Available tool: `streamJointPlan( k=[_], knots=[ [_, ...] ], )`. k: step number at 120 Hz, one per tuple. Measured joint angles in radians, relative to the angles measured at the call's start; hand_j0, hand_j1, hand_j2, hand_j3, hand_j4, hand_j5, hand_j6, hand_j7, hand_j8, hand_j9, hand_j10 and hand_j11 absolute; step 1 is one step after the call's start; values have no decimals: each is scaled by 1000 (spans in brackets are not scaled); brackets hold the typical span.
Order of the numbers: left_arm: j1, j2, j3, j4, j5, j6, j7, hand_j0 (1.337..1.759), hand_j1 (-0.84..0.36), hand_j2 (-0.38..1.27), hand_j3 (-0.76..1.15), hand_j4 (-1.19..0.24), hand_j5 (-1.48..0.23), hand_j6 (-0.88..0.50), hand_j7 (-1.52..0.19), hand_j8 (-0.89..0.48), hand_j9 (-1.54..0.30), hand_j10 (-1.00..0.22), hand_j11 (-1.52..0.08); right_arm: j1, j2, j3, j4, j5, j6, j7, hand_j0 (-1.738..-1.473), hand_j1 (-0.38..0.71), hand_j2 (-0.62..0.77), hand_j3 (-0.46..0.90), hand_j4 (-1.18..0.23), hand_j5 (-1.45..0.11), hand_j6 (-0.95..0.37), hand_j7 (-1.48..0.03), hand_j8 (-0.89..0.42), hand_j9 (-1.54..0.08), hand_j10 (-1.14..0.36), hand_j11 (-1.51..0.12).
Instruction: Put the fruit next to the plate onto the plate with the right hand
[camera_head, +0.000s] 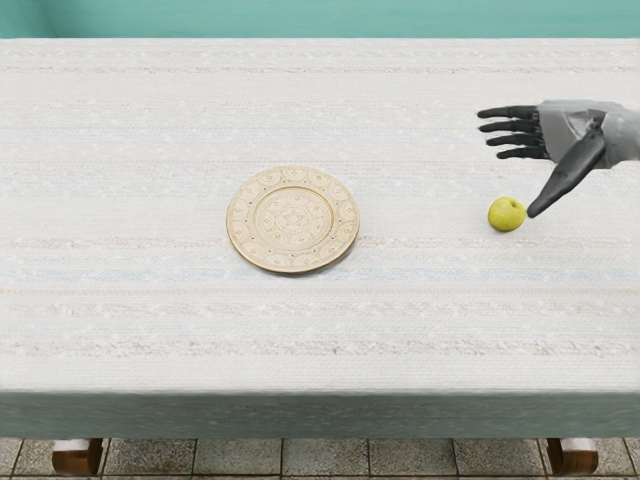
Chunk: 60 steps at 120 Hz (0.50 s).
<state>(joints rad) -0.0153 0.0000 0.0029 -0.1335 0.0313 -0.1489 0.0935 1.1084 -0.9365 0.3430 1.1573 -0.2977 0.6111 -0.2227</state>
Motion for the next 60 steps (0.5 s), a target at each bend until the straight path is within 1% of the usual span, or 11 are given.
streamJointPlan(
  k=[6,13,20,31,41,49,60],
  knots=[
    [0,0,0,0,0,0,0,1658,69,47,0,-234,-304,-234,-304,-234,-304,-234,-304,2,-18,-12,31,-42,-29,-2,-1658,-300,-7,0,-43,-54,-43,-54,-43,-54,-42,-54],
    [0,0,0,0,0,0,0,1658,69,47,0,-234,-304,-234,-304,-234,-304,-234,-304,5,-30,-26,65,-87,-97,-21,-1658,-300,-7,0,-43,-54,-44,-54,-43,-54,-43,-54],
    [0,0,0,0,0,0,0,1658,69,47,0,-234,-304,-234,-304,-234,-304,-234,-304,7,-35,-34,87,-123,-163,-51,-1658,-300,-7,0,-44,-55,-44,-54,-44,-54,-43,-54],
    [0,0,0,0,0,0,0,1658,68,47,0,-234,-304,-234,-304,-234,-304,-234,-304,12,-34,-43,128,-161,-286,-121,-1658,-300,-7,0,-45,-55,-45,-54,-45,-54,-44,-54],
    [0,0,0,0,0,0,0,1658,69,47,0,-234,-304,-234,-304,-234,-304,-234,-304,27,-29,-79,154,-185,-398,-154,-1658,-300,-7,0,-45,-55,-46,-55,-46,-55,-45,-55],
    [0,0,0,0,0,0,0,1658,69,47,0,-234,-304,-234,-304,-234,-304,-234,-304,62,-3,-142,167,-205,-489,-175,-1658,-300,-7,0,-46,-56,-47,-55,-46,-56,-45,-55],
    [0,0,0,0,0,0,0,1658,69,47,0,-234,-304,-234,-304,-234,-304,-234,-304,146,54,-276,185,-217,-628,-212,-1658,-299,-7,0,-47,-56,-48,-56,-47,-56,-46,-56]
  ],
)
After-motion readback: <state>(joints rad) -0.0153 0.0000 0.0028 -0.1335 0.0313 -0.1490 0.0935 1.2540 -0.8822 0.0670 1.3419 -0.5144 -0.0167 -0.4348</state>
